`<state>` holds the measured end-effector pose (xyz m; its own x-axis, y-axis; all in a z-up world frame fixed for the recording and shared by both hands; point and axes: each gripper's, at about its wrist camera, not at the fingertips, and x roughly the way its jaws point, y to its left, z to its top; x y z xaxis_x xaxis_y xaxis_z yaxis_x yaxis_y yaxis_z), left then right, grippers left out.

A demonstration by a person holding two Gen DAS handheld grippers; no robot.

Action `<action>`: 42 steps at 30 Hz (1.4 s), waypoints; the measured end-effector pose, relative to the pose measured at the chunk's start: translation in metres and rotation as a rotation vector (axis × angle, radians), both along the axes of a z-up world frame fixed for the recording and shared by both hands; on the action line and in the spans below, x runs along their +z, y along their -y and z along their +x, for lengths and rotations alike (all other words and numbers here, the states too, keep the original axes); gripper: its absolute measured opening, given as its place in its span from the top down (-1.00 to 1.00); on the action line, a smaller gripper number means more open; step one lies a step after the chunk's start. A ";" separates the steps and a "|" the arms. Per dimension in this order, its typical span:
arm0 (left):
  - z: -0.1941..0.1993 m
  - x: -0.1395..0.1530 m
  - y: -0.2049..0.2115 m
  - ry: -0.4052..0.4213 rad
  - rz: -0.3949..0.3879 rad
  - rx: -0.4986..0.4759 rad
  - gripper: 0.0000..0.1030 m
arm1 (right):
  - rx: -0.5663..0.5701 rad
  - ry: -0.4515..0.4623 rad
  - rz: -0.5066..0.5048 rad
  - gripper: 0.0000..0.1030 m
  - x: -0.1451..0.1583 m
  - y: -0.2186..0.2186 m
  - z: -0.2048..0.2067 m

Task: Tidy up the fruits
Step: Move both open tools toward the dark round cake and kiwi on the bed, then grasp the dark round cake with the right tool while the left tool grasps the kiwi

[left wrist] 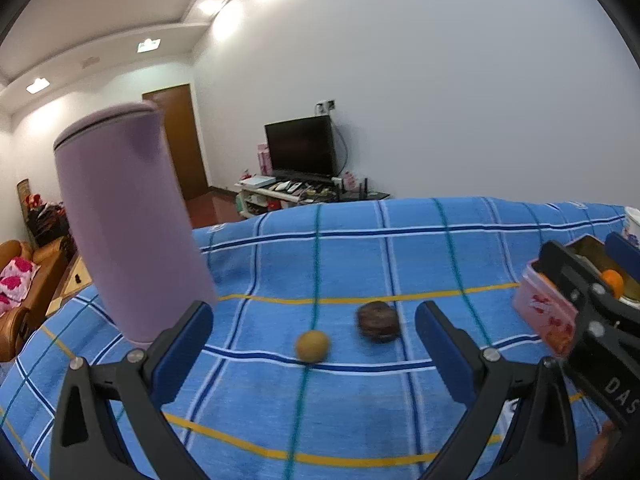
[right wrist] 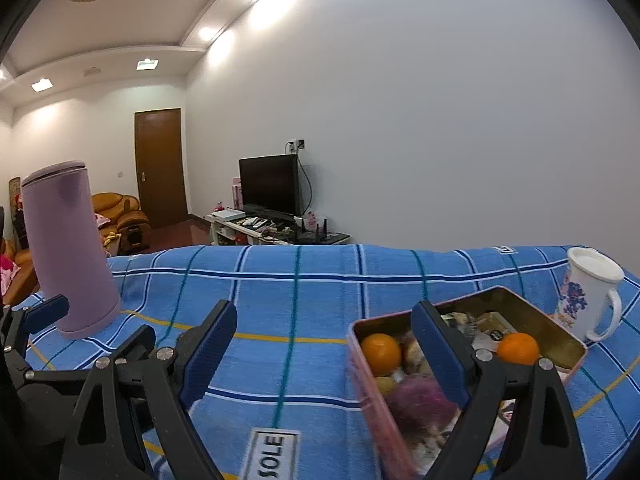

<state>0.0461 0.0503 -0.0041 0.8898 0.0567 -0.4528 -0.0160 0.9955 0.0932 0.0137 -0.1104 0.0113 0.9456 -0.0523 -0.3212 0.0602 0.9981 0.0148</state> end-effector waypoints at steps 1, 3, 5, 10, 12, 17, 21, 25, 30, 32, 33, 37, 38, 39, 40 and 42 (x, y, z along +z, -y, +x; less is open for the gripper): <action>0.003 -0.001 -0.006 -0.009 -0.005 0.011 -1.00 | 0.005 -0.002 0.000 -0.75 0.000 -0.003 0.002; 0.009 -0.003 -0.018 -0.030 -0.016 0.038 -1.00 | 0.015 -0.010 0.000 -0.75 -0.001 -0.009 0.006; 0.016 -0.006 -0.033 -0.057 -0.021 0.081 -1.00 | 0.025 -0.019 0.002 -0.75 -0.002 -0.014 0.010; 0.033 -0.015 -0.066 -0.126 -0.031 0.188 -1.00 | 0.061 -0.061 0.001 -0.75 -0.004 -0.027 0.023; 0.036 -0.018 -0.075 -0.143 -0.020 0.224 -0.99 | 0.088 -0.092 0.000 -0.75 -0.006 -0.034 0.031; 0.041 -0.026 -0.089 -0.201 -0.027 0.253 -0.99 | 0.175 -0.203 -0.018 -0.75 -0.014 -0.058 0.056; 0.041 -0.027 -0.095 -0.213 -0.020 0.268 -0.98 | 0.247 -0.310 -0.026 -0.75 -0.025 -0.076 0.080; 0.042 -0.027 -0.098 -0.214 -0.002 0.285 -0.98 | 0.283 -0.409 0.016 -0.75 -0.039 -0.087 0.104; 0.043 -0.026 -0.092 -0.212 0.033 0.269 -0.98 | 0.299 -0.499 0.036 -0.49 -0.051 -0.098 0.126; 0.043 -0.026 -0.089 -0.209 0.041 0.263 -0.98 | 0.312 -0.541 0.028 -0.37 -0.057 -0.103 0.131; 0.043 -0.025 -0.088 -0.209 0.040 0.258 -0.98 | 0.312 -0.562 0.020 -0.25 -0.060 -0.105 0.134; 0.042 -0.025 -0.084 -0.200 0.045 0.240 -0.98 | 0.319 -0.576 -0.010 -0.09 -0.062 -0.111 0.136; 0.041 -0.025 -0.083 -0.197 0.046 0.235 -0.98 | 0.317 -0.575 -0.022 0.11 -0.061 -0.112 0.135; 0.041 -0.024 -0.082 -0.194 0.047 0.229 -0.98 | 0.313 -0.573 -0.036 0.21 -0.061 -0.112 0.135; 0.041 -0.024 -0.081 -0.190 0.047 0.223 -0.98 | 0.317 -0.571 -0.044 0.21 -0.061 -0.114 0.134; 0.041 -0.023 -0.080 -0.185 0.046 0.213 -0.98 | 0.318 -0.566 -0.039 0.21 -0.061 -0.111 0.131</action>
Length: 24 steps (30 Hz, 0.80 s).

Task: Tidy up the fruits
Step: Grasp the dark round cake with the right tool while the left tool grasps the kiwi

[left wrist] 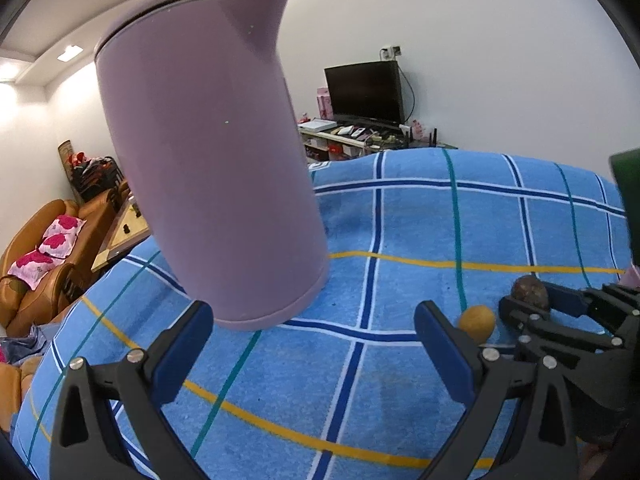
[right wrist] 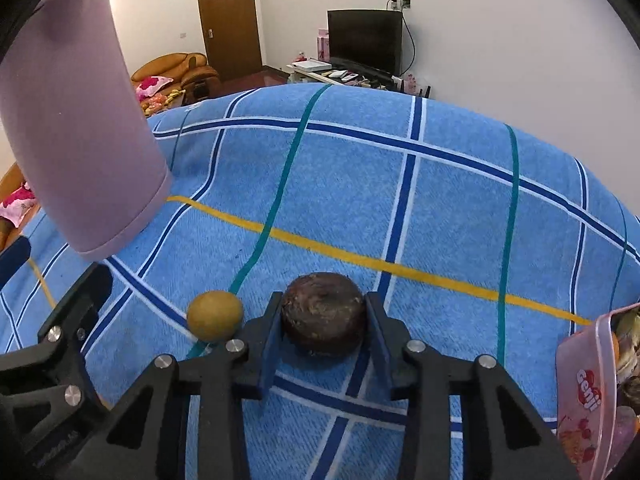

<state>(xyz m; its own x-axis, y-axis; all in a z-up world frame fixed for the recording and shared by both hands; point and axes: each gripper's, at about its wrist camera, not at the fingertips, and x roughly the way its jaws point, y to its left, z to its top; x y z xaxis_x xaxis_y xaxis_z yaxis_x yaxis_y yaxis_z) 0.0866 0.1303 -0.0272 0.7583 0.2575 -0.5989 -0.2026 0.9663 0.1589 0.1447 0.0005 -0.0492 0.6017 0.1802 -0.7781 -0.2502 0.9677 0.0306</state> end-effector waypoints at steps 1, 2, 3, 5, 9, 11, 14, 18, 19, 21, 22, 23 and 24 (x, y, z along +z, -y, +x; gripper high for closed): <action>0.000 0.000 0.000 0.000 -0.004 -0.005 -0.98 | -0.009 0.011 0.003 0.21 0.002 0.003 -0.003; 0.000 0.000 0.000 0.000 -0.010 -0.011 -0.98 | -0.022 0.036 0.008 0.21 0.005 0.007 -0.008; 0.000 0.000 0.000 0.000 -0.016 -0.015 -0.98 | -0.031 0.062 0.007 0.21 0.008 0.010 -0.014; 0.000 0.001 0.000 0.004 -0.035 -0.028 -0.98 | -0.039 0.124 -0.016 0.21 0.015 0.017 -0.031; -0.002 0.002 0.004 0.013 -0.051 -0.068 -0.98 | -0.047 0.237 -0.061 0.21 0.029 0.032 -0.062; -0.003 0.001 0.006 0.008 -0.064 -0.091 -0.95 | -0.050 0.280 -0.067 0.21 0.034 0.039 -0.076; -0.002 -0.001 0.003 -0.018 -0.107 -0.120 -0.79 | -0.068 0.317 -0.050 0.21 0.040 0.051 -0.091; 0.001 -0.003 -0.014 -0.035 -0.198 -0.105 -0.48 | -0.096 0.339 -0.008 0.21 0.044 0.063 -0.099; 0.001 -0.005 -0.020 -0.039 -0.235 -0.100 -0.38 | -0.102 0.341 0.004 0.21 0.045 0.066 -0.100; 0.001 -0.006 -0.026 -0.039 -0.293 -0.103 -0.26 | -0.105 0.339 0.019 0.21 0.046 0.069 -0.101; 0.000 -0.006 -0.026 -0.038 -0.323 -0.117 -0.24 | -0.106 0.340 0.027 0.21 0.047 0.071 -0.102; 0.000 -0.005 -0.023 -0.036 -0.336 -0.132 -0.24 | -0.104 0.341 0.030 0.21 0.047 0.070 -0.101; -0.001 -0.003 -0.017 -0.035 -0.338 -0.155 -0.24 | -0.101 0.341 0.032 0.21 0.047 0.070 -0.102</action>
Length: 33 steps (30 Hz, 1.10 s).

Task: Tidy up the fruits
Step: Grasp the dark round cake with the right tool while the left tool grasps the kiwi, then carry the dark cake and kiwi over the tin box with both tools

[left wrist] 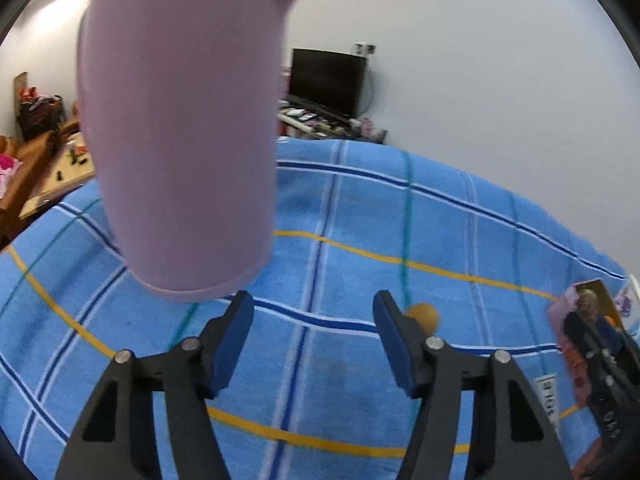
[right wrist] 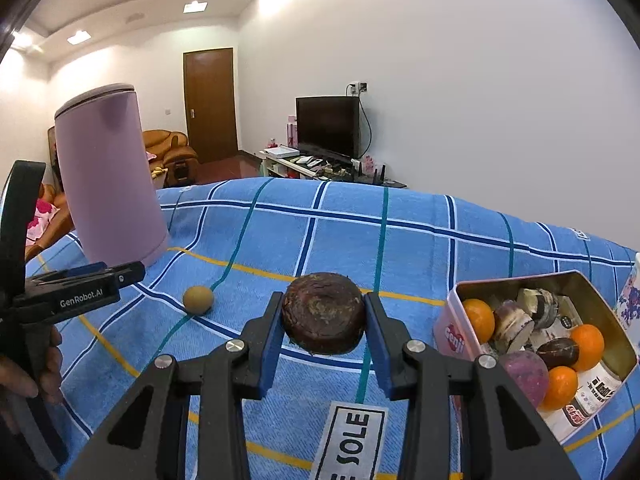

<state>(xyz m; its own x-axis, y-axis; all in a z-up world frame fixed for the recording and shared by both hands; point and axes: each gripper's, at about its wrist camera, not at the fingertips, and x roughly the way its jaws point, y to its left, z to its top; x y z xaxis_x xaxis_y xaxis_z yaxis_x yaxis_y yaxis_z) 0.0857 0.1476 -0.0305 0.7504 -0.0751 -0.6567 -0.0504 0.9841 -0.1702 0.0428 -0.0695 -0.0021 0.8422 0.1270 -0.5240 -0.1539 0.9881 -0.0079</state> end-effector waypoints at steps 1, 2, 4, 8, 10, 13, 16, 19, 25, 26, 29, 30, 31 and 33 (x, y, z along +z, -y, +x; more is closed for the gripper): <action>-0.001 0.001 0.006 0.002 0.005 -0.019 -0.24 | 0.004 0.001 -0.001 0.21 0.000 0.000 0.000; -0.001 0.003 0.015 0.003 0.018 -0.056 -0.24 | 0.008 0.004 -0.002 0.21 0.000 -0.001 -0.001; 0.001 0.005 0.039 -0.006 0.070 -0.124 -0.24 | 0.012 0.008 -0.007 0.20 -0.001 -0.003 -0.001; 0.019 0.000 0.066 -0.075 0.154 -0.166 -0.24 | 0.010 0.003 -0.002 0.20 -0.003 -0.001 -0.001; 0.031 -0.008 0.070 -0.129 0.157 -0.166 -0.12 | 0.007 -0.003 0.005 0.20 -0.003 0.000 0.001; 0.038 -0.018 0.074 -0.153 0.172 -0.179 -0.04 | 0.007 -0.011 0.012 0.20 -0.004 0.001 0.002; 0.040 -0.024 0.073 -0.155 0.177 -0.173 0.20 | 0.014 -0.021 0.012 0.20 -0.005 0.000 0.004; 0.040 -0.023 0.068 -0.151 0.133 -0.182 0.46 | 0.017 -0.024 0.010 0.20 -0.005 0.000 0.005; 0.023 -0.011 0.057 -0.046 0.104 -0.149 0.46 | 0.016 0.000 0.004 0.20 -0.004 -0.002 0.001; 0.018 -0.007 0.056 -0.014 0.112 -0.131 0.46 | 0.015 0.015 0.003 0.20 -0.003 -0.002 -0.001; 0.004 0.002 0.053 0.071 0.144 -0.076 0.46 | 0.010 0.065 -0.014 0.20 0.000 -0.004 -0.008; 0.000 0.004 0.053 0.091 0.155 -0.059 0.46 | 0.007 0.080 -0.023 0.20 0.002 -0.005 -0.010; -0.005 0.007 0.053 0.113 0.167 -0.039 0.46 | 0.003 0.096 -0.032 0.20 0.003 -0.006 -0.012; -0.010 0.009 0.055 0.135 0.182 -0.019 0.46 | -0.003 0.122 -0.048 0.20 0.004 -0.008 -0.016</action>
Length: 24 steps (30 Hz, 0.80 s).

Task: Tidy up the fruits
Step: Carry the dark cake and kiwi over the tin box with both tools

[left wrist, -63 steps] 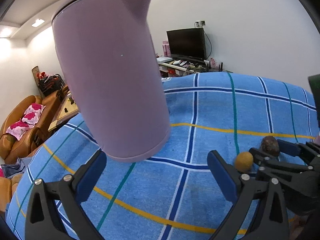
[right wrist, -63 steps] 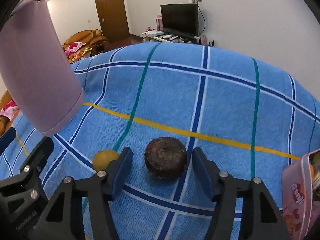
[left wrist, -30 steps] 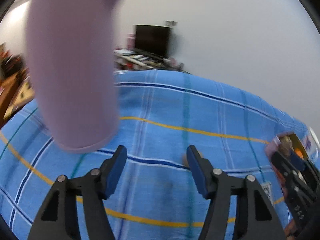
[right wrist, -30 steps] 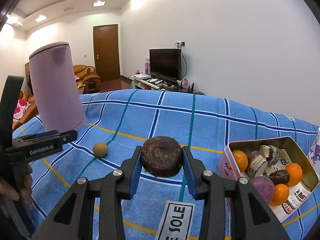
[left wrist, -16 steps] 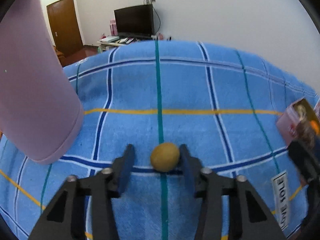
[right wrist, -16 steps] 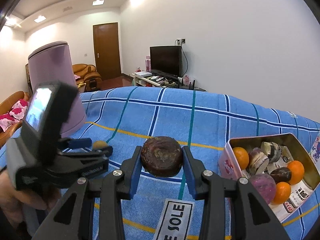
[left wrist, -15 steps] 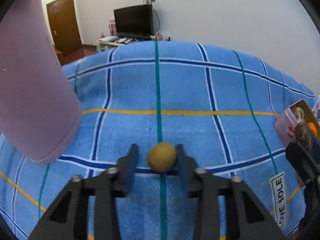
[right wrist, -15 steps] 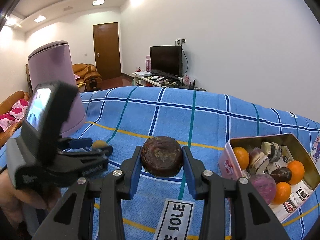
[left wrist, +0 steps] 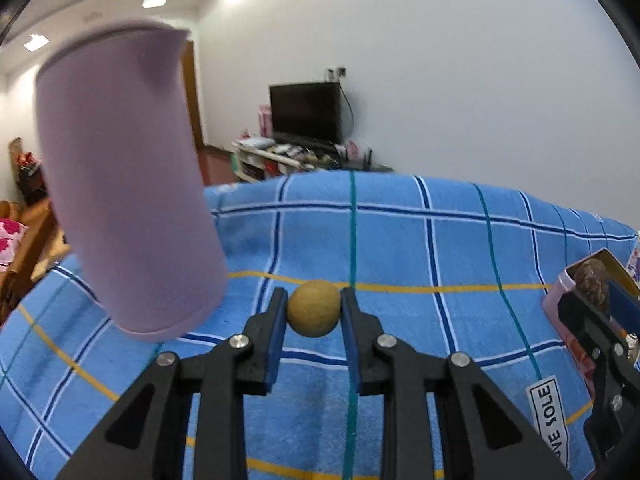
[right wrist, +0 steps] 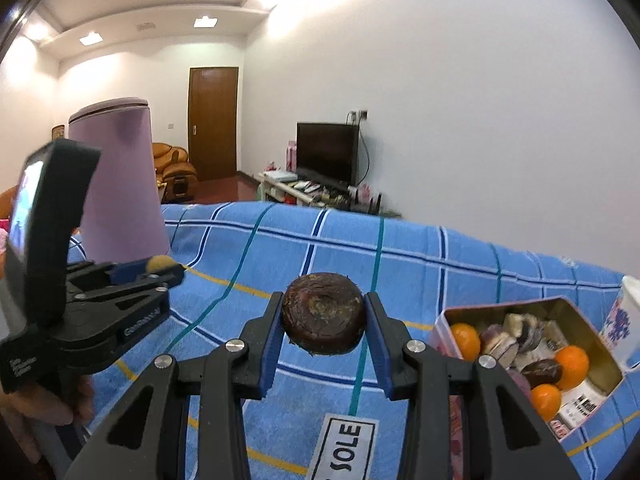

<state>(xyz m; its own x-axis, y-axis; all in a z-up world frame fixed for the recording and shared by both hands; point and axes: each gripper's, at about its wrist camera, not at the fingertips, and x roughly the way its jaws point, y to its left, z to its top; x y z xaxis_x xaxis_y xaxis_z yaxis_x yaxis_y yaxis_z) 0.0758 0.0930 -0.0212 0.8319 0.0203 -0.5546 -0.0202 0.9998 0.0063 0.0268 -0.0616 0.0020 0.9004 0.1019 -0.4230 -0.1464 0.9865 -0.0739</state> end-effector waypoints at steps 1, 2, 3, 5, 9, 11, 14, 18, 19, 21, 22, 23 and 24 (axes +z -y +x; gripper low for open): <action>-0.003 0.002 0.002 0.012 0.007 0.009 0.46 | -0.001 0.007 -0.005 0.20 0.000 -0.001 -0.001; -0.005 0.003 0.000 0.020 0.010 0.014 0.46 | 0.000 0.010 -0.006 0.20 0.001 -0.001 -0.002; -0.008 0.005 0.001 0.027 0.014 0.018 0.46 | 0.001 0.013 -0.008 0.20 0.001 -0.001 -0.002; -0.011 0.007 0.002 0.036 0.020 0.021 0.46 | -0.001 0.018 -0.008 0.20 0.002 -0.001 -0.003; -0.016 0.008 0.006 0.046 0.029 0.021 0.46 | -0.002 0.019 -0.010 0.20 0.002 0.000 -0.004; -0.018 0.008 0.009 0.049 0.033 0.019 0.46 | -0.001 0.020 -0.014 0.20 0.003 -0.001 -0.005; -0.021 0.008 0.011 0.052 0.034 0.024 0.46 | 0.002 0.024 -0.024 0.20 0.003 -0.002 -0.008; -0.027 0.009 0.010 0.051 0.029 0.034 0.46 | 0.007 0.026 -0.032 0.20 0.003 -0.004 -0.011; -0.029 0.009 0.011 0.051 0.029 0.035 0.46 | 0.007 0.027 -0.032 0.20 0.003 -0.003 -0.012; -0.030 0.009 0.012 0.053 0.030 0.039 0.46 | 0.009 0.025 -0.032 0.20 0.003 -0.003 -0.013; -0.030 0.009 0.012 0.054 0.030 0.043 0.46 | 0.008 0.024 -0.031 0.20 0.003 -0.002 -0.014; -0.031 0.009 0.013 0.053 0.030 0.045 0.46 | 0.007 0.023 -0.030 0.20 0.003 -0.001 -0.014; -0.032 0.009 0.013 0.053 0.030 0.045 0.46 | 0.006 0.022 -0.029 0.20 0.003 -0.001 -0.015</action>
